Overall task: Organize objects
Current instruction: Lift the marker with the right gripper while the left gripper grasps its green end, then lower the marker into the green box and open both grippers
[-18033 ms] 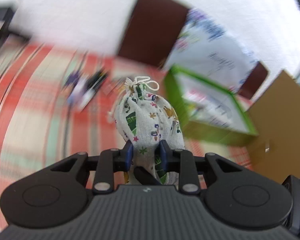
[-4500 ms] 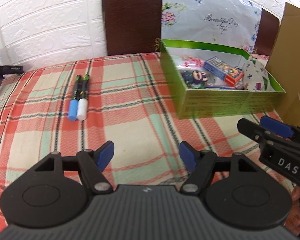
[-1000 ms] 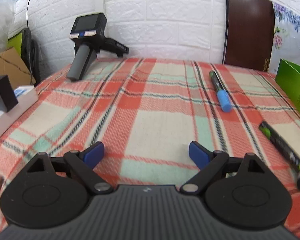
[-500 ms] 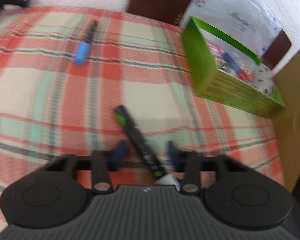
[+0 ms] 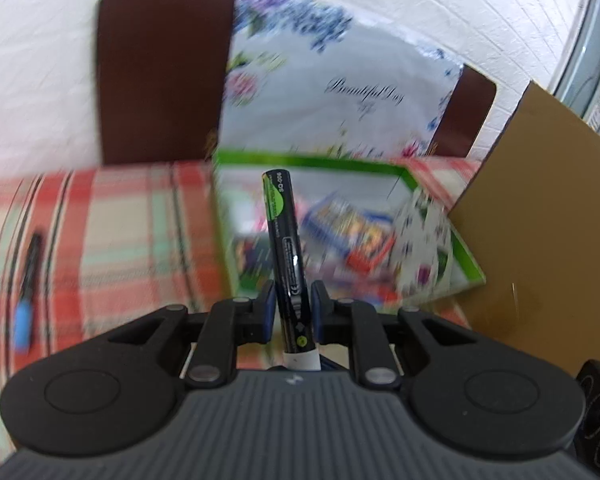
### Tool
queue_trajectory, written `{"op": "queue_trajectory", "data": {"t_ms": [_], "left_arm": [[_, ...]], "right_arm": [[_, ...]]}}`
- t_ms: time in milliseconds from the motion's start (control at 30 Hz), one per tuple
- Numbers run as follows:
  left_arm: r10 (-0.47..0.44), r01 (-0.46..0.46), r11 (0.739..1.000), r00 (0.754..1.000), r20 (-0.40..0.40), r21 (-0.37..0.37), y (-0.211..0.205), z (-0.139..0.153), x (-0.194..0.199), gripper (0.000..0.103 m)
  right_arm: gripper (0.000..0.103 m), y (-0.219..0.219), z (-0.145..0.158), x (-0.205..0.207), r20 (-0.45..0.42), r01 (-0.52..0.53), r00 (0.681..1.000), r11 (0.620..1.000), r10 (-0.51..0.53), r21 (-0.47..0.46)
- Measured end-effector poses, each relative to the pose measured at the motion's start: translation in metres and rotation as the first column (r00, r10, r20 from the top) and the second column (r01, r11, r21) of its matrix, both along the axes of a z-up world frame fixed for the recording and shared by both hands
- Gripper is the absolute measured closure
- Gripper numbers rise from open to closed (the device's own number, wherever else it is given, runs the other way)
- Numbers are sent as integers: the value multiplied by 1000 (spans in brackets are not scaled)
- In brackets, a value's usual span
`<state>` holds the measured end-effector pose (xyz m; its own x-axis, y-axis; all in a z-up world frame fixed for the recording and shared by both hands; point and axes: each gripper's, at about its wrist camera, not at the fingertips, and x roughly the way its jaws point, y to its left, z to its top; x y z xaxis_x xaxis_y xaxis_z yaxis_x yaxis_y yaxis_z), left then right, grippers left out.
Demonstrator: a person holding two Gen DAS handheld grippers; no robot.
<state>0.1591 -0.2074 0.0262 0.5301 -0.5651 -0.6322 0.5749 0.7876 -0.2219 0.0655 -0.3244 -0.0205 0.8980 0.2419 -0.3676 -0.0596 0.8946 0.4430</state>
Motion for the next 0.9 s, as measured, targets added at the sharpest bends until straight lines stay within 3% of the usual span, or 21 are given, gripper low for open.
{"op": "queue_trajectory", "data": {"t_ms": [133,300,433,600,700,900], "left_arm": [[4,-5,1000,1000,29,23,-28,0,24,80],[55,-56,992,998,14,113,-38,-18,38,80],[63,-69,987,997,47,146,-32,-21,29,77],[88,-97,983,994,66,159,-19,-17,8,74],[94,-108,979,992,89,171,-11,-16,-10,70],[87,-117,968,987,138,221,3,-23,-46,63]], "right_arm": [[83,-20,1,34,23,73,997,997,-73,-27],[76,-31,-16,66,-38,154,987,986,-157,-68],[65,-31,-16,48,-4,184,983,980,-185,-74],[66,-33,-15,13,13,236,972,971,-236,-45],[61,-30,-9,-12,17,245,970,968,-244,-55],[60,-29,-15,-42,-56,251,966,967,-253,-52]]}}
